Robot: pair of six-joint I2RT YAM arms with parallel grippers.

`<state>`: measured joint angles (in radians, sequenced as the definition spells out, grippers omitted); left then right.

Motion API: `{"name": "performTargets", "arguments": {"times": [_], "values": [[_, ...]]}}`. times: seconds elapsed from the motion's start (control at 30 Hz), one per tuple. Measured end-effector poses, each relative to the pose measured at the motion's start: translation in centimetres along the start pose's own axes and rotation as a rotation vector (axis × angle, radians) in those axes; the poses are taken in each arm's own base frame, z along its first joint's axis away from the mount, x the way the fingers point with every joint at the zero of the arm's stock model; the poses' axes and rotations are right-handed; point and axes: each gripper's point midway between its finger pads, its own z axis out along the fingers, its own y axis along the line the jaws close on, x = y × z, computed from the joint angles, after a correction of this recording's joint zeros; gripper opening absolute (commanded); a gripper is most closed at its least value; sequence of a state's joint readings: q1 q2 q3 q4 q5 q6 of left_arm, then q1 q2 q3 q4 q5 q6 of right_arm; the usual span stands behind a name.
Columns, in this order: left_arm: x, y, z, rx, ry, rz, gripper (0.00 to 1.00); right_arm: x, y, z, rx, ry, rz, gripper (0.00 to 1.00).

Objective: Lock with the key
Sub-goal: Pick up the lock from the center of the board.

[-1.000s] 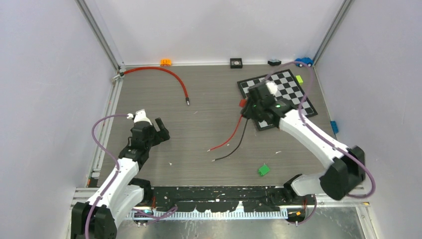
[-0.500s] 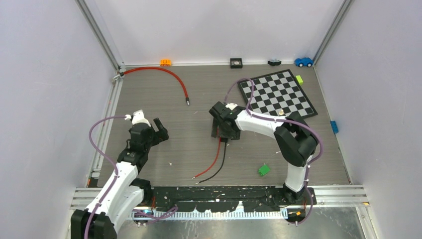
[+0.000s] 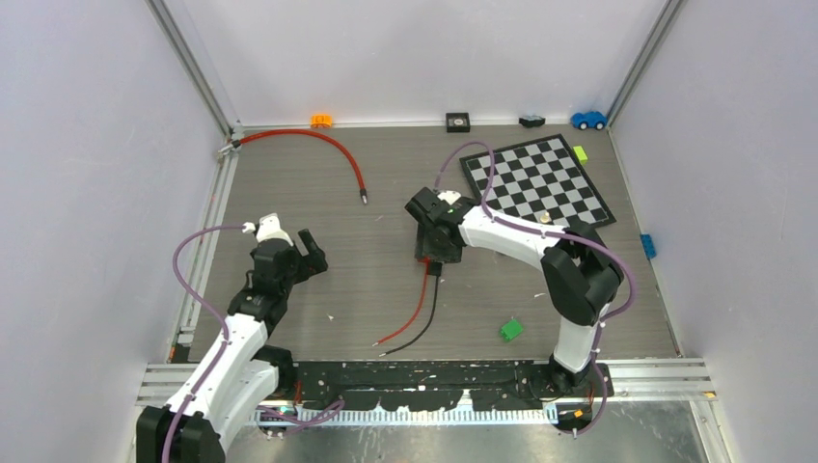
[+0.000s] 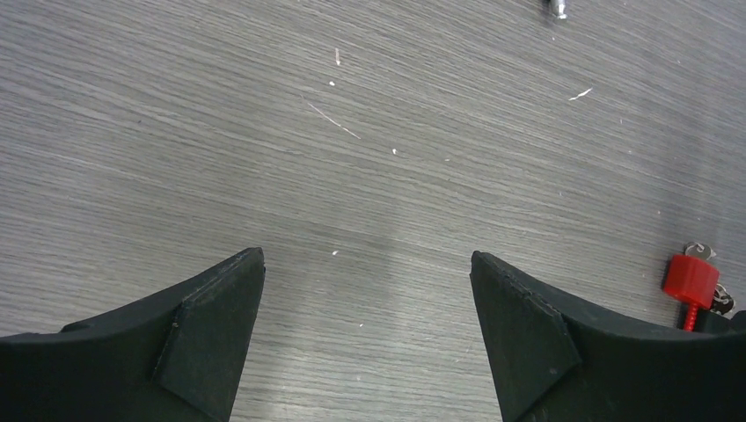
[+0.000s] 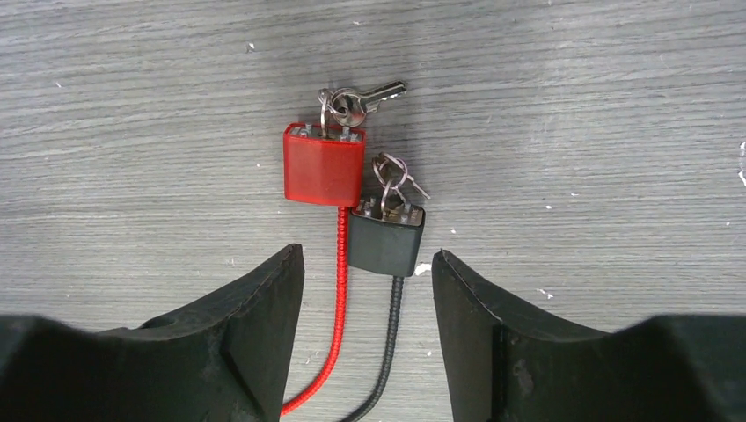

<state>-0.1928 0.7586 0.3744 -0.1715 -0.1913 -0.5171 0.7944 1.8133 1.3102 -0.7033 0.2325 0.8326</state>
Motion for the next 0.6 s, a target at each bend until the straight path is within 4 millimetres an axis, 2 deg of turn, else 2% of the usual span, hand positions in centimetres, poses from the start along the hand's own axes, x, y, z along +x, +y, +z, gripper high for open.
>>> {"name": "performTargets", "arguments": {"times": [0.07, 0.3, 0.37, 0.6], "values": [[0.1, -0.1, 0.0, 0.004, 0.001, 0.003, 0.89, 0.0, -0.1, 0.3, 0.005, 0.006, -0.007, 0.52], [0.1, -0.1, 0.0, 0.000, 0.000, 0.005, 0.89, 0.4, -1.3, 2.4, 0.054, 0.048, -0.013, 0.51], [0.0, -0.1, 0.0, -0.001, -0.001, 0.005, 0.89, 0.5, -1.7, 2.9, 0.068, 0.058, -0.011, 0.46], [0.1, 0.0, 0.0, -0.004, 0.002, 0.006, 0.89, 0.7, -2.2, 3.8, 0.082, 0.076, -0.016, 0.45]]}}
